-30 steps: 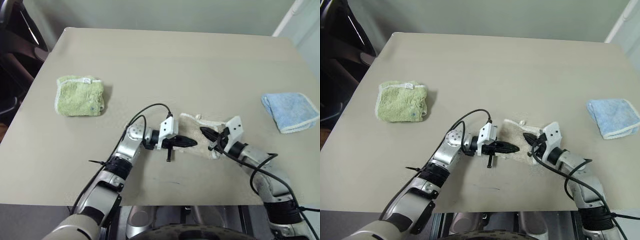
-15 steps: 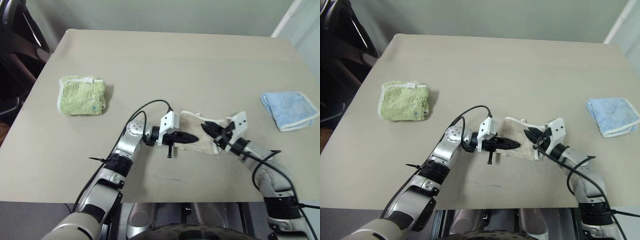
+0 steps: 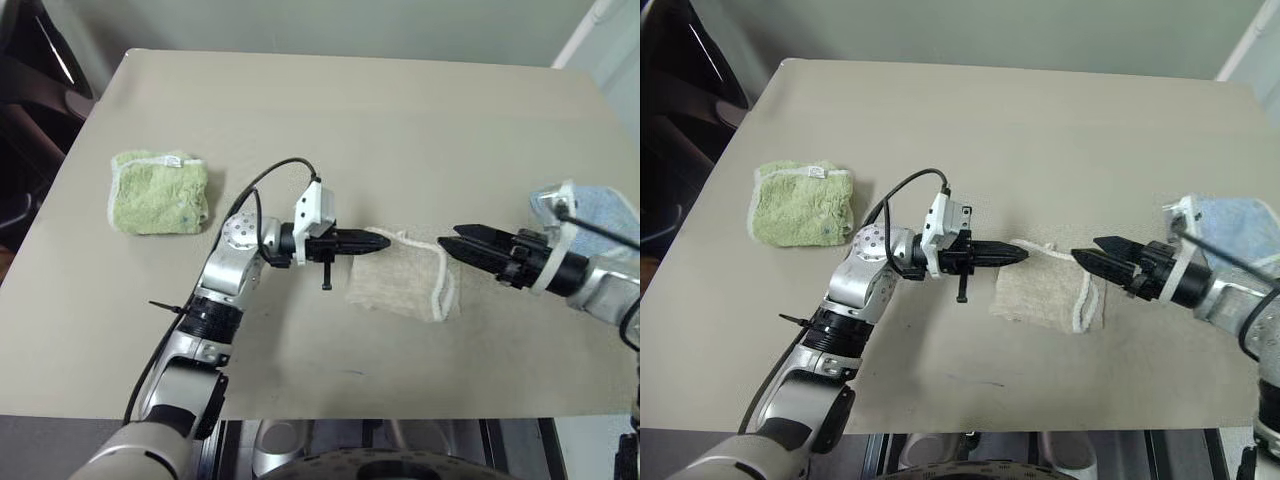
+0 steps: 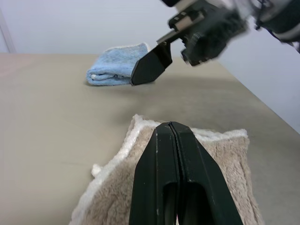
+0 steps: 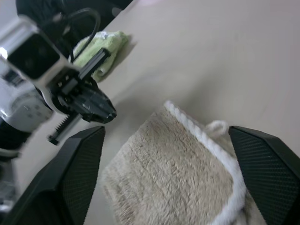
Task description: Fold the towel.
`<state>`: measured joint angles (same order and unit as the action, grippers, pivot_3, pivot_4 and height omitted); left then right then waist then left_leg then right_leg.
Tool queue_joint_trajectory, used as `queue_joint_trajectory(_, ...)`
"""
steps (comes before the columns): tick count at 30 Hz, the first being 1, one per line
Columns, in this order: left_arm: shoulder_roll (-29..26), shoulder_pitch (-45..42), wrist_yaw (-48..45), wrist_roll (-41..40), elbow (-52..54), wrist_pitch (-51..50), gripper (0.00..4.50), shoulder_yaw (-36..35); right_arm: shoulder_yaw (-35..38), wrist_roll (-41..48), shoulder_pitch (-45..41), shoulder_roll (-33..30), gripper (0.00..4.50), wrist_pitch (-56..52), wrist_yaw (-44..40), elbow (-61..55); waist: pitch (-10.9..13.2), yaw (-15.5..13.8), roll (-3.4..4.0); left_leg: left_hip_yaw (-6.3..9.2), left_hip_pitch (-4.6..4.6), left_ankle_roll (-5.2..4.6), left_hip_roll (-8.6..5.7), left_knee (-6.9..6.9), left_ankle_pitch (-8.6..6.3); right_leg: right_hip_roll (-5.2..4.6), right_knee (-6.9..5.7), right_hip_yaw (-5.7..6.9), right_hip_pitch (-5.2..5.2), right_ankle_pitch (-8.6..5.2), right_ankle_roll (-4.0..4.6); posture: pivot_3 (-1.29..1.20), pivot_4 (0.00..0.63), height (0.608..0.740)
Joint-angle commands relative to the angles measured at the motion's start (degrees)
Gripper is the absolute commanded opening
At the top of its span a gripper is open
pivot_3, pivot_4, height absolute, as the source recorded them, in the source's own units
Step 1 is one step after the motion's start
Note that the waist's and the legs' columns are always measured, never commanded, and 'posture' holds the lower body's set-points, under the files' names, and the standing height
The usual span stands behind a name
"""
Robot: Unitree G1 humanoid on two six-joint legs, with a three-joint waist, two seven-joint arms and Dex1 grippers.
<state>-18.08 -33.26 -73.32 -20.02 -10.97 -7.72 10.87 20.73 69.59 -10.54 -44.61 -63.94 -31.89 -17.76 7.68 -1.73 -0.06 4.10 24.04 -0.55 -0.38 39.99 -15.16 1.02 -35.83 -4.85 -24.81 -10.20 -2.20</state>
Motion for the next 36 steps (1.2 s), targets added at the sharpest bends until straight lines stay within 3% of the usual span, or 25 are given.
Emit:
queue_joint_trajectory(1, -0.8, 1.3, 0.3, -0.9, 4.4, 0.4, 0.0, -0.5, 2.0, 5.9, -0.7, -3.0, 4.47, -6.6, 0.1, 4.5, 0.0, 0.0, 0.0, 0.0, 0.0, -0.04, 0.0, 0.0, -0.06, 0.0, 0.0, 0.0, 0.0, -0.03, 0.0, 0.0, 0.15, 0.733)
queue_joint_trajectory(9, -3.2, 2.7, 1.2, -1.6, 8.9, -1.9, 0.0, -0.6, -0.6, 7.5, -1.1, -6.7, 4.47, -17.2, -0.5, 11.0, 0.0, 0.0, 0.01, -0.02, -0.01, -0.25, 0.01, 0.02, -0.35, -0.02, -0.03, 0.03, -0.02, -0.1, 0.03, 0.0, 0.15, 0.733)
queue_joint_trajectory(12, -3.9, 3.4, 2.1, -1.2, 10.1, -2.2, 0.0, -0.3, -1.1, 5.9, -0.4, -5.0, 4.47, -17.2, 0.4, 12.4, 0.0, 0.0, 0.03, -0.03, -0.03, -0.78, 0.01, 0.04, -0.65, -0.02, -0.05, 0.03, -0.02, -0.09, 0.04, 0.0, 0.15, 0.733)
queue_joint_trajectory(17, -3.9, 4.4, 5.0, -1.9, 13.6, -5.0, 0.0, -0.2, -4.6, 0.0, 1.5, -5.2, 4.47, -15.9, -1.7, 13.8, 0.0, 0.0, 0.05, -0.02, -0.06, -0.84, 0.01, 0.06, -0.69, -0.03, -0.09, 0.06, -0.01, -0.06, 0.08, 0.0, 0.15, 0.733)
queue_joint_trajectory(24, -4.6, 5.4, 5.5, -2.1, 15.1, -6.2, 0.0, -0.1, -4.1, -3.1, 1.7, -5.7, 4.47, -14.3, -6.5, 16.2, -0.1, 0.1, 0.14, -0.07, -0.1, -0.88, 0.01, 0.08, -0.71, -0.06, -0.09, 0.08, 0.02, -0.01, 0.14, 0.0, 0.15, 0.733)
queue_joint_trajectory(36, -4.7, 6.1, 3.5, -1.6, 12.2, -3.3, 0.0, 0.2, -7.9, -3.8, -5.7, 5.3, 4.47, -16.5, -3.9, 16.4, -0.1, 0.9, 0.23, -0.06, -0.2, -0.88, 0.02, 0.08, -0.51, -0.03, -0.12, 0.08, 0.02, 0.34, 0.4, 0.0, 0.15, 0.733)
